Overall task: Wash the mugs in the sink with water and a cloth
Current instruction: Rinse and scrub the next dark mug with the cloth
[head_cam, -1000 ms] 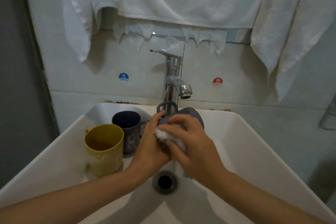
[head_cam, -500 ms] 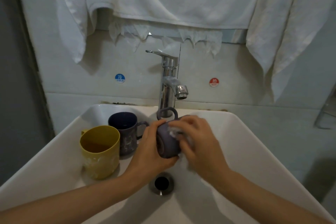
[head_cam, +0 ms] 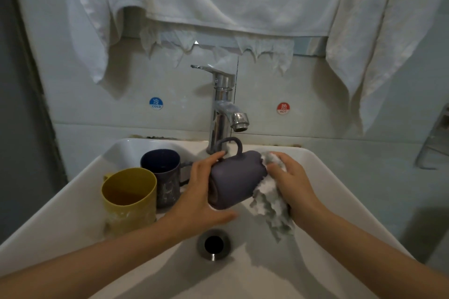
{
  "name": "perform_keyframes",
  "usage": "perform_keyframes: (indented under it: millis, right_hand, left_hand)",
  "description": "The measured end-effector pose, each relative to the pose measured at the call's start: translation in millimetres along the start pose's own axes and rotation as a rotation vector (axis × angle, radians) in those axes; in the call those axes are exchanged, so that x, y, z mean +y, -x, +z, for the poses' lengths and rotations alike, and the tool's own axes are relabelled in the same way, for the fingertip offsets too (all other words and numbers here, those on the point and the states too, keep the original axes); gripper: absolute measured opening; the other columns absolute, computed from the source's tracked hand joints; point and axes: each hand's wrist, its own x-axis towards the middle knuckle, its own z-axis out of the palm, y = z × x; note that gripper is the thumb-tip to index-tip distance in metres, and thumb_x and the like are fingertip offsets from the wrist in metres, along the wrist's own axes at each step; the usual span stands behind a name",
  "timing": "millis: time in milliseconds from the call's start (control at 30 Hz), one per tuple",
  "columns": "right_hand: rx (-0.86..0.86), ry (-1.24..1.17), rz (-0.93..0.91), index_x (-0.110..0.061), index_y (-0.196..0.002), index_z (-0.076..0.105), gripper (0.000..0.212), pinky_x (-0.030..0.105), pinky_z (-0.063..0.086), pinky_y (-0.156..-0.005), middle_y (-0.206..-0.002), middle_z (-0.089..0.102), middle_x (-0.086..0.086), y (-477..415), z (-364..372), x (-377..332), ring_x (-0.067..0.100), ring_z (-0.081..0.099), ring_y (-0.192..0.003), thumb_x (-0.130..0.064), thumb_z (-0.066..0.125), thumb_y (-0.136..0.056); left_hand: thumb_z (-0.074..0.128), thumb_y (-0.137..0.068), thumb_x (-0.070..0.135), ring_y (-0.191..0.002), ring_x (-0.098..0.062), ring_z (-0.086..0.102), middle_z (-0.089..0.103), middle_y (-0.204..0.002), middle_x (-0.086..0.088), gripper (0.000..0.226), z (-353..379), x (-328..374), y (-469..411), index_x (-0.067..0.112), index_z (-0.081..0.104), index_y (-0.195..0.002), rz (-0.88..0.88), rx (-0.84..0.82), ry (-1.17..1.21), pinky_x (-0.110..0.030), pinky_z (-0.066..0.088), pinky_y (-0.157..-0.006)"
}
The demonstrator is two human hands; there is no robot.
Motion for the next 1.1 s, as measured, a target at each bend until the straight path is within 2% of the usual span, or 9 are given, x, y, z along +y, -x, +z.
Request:
perform_keyframes:
  millis: [67, 133, 300, 367, 467, 667, 867, 1000, 1100]
  right_hand:
    - [0.039, -0.028, 0.049, -0.017, -0.117, 0.058, 0.025, 0.041, 0.051, -0.091, -0.111, 0.064, 0.007, -2.5, -1.3, 3.1, 0.024, 0.062, -0.100, -0.015, 0.044, -0.097]
    - [0.054, -0.043, 0.039, -0.016, -0.116, 0.059, 0.024, 0.043, 0.051, -0.092, -0.110, 0.065, 0.008, -1.4, -0.4, 4.1, 0.025, 0.063, -0.099, -0.013, 0.044, -0.097]
    - [-0.021, -0.026, -0.104, -0.022, -0.098, 0.059, 0.017, 0.018, 0.051, -0.074, -0.097, 0.065, 0.000, 4.7, 3.5, 0.5, 0.013, 0.062, -0.090, -0.013, 0.046, -0.097]
    - [0.010, 0.063, -0.177, -0.022, -0.101, 0.054, 0.012, 0.005, 0.044, -0.063, -0.091, 0.061, -0.008, 4.4, 1.5, 0.0, 0.006, 0.059, -0.084, -0.013, 0.047, -0.096]
    - [0.075, 0.254, -0.301, -0.023, -0.106, 0.045, 0.016, 0.003, 0.042, -0.062, -0.090, 0.059, -0.008, 5.4, -1.4, -3.0, 0.006, 0.058, -0.082, -0.017, 0.054, -0.094]
    - [0.153, 0.556, -0.625, -0.020, -0.094, 0.062, 0.016, 0.004, 0.038, -0.071, -0.099, 0.045, -0.005, 14.0, 9.8, 0.1, 0.010, 0.048, -0.088, -0.021, 0.069, -0.080]
    - [-0.091, 0.589, -0.830, -0.026, -0.101, 0.066, 0.025, 0.017, 0.045, -0.078, -0.103, 0.058, -0.008, 38.4, 32.1, 2.1, 0.007, 0.053, -0.094, -0.039, 0.054, -0.083]
    - [-0.040, 0.571, -0.752, -0.023, -0.100, 0.069, 0.030, 0.003, 0.039, -0.081, -0.101, 0.055, -0.006, 29.6, 28.2, 0.9, 0.006, 0.052, -0.092, -0.043, 0.054, -0.083]
    - [0.031, 0.559, -0.636, -0.020, -0.097, 0.067, 0.017, 0.002, 0.036, -0.076, -0.096, 0.049, -0.008, 14.2, 11.7, 4.3, 0.008, 0.050, -0.089, -0.024, 0.068, -0.081]
  left_hand:
    - [0.080, -0.057, 0.050, -0.132, 0.001, 0.030, 0.015, -0.142, 0.021, 0.105, 4.2, 7.0, 0.5, 0.070, 0.004, -0.126, -0.029, -0.034, 0.085, -0.020, 0.043, -0.101]
    - [0.078, -0.059, 0.058, -0.130, 0.005, 0.031, 0.014, -0.146, 0.018, 0.104, 6.9, 12.2, 1.7, 0.069, 0.002, -0.128, -0.069, 0.053, 0.140, -0.010, 0.040, -0.097]
    - [0.077, -0.069, 0.030, -0.129, -0.016, 0.040, 0.026, -0.149, 0.001, 0.107, 2.2, 13.2, 2.0, 0.035, 0.001, -0.145, -0.292, 0.126, 0.248, -0.021, 0.038, -0.095]
    - [0.078, -0.071, 0.025, -0.108, -0.005, 0.052, 0.044, -0.129, 0.012, 0.083, 2.7, 13.7, 2.8, 0.030, 0.024, -0.135, -0.280, 0.114, 0.219, -0.014, 0.046, -0.084]
    - [0.081, -0.067, 0.023, -0.093, 0.009, 0.052, 0.042, -0.106, 0.030, 0.070, 5.1, 15.4, 5.9, 0.036, 0.033, -0.116, -0.181, 0.133, 0.126, -0.005, 0.047, -0.071]
    - [0.082, -0.063, 0.034, -0.100, 0.007, 0.050, 0.043, -0.109, 0.029, 0.076, 10.0, 15.1, 9.7, 0.037, 0.032, -0.120, -0.146, 0.167, 0.030, -0.002, 0.043, -0.076]
    - [0.071, -0.055, 0.060, -0.111, -0.007, 0.055, 0.053, -0.114, 0.018, 0.074, 8.1, 10.4, 7.2, 0.036, 0.041, -0.118, -0.153, 0.065, -0.008, -0.026, 0.049, -0.095]
    - [0.078, -0.057, 0.050, -0.107, -0.004, 0.055, 0.053, -0.112, 0.018, 0.073, 9.4, 12.3, 7.4, 0.032, 0.042, -0.119, -0.158, 0.124, 0.019, -0.022, 0.050, -0.090]
    - [0.082, -0.062, 0.037, -0.102, 0.001, 0.050, 0.046, -0.108, 0.023, 0.074, 8.1, 14.9, 9.4, 0.034, 0.034, -0.118, -0.169, 0.163, -0.006, -0.007, 0.043, -0.079]
